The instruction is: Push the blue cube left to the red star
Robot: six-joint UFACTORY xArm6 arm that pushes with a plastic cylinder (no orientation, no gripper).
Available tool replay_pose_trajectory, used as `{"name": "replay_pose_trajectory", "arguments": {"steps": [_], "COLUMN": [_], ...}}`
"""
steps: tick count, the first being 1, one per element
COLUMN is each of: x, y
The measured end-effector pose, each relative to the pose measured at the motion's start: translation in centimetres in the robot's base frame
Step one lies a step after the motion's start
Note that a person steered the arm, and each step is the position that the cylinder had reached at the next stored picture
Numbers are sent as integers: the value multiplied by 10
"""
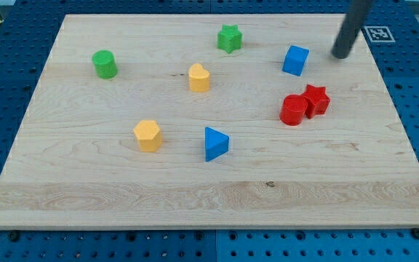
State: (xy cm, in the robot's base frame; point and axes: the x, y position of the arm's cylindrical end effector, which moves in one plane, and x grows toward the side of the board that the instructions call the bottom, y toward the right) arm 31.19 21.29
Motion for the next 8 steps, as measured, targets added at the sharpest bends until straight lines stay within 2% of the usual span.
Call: {"name": "replay_pose_trajectory", "arguments": {"steps": [1,2,3,4,6,8], "x": [0,0,10,-6,23,55], "y": [-55,-84,-83,-45,-74,-79]}}
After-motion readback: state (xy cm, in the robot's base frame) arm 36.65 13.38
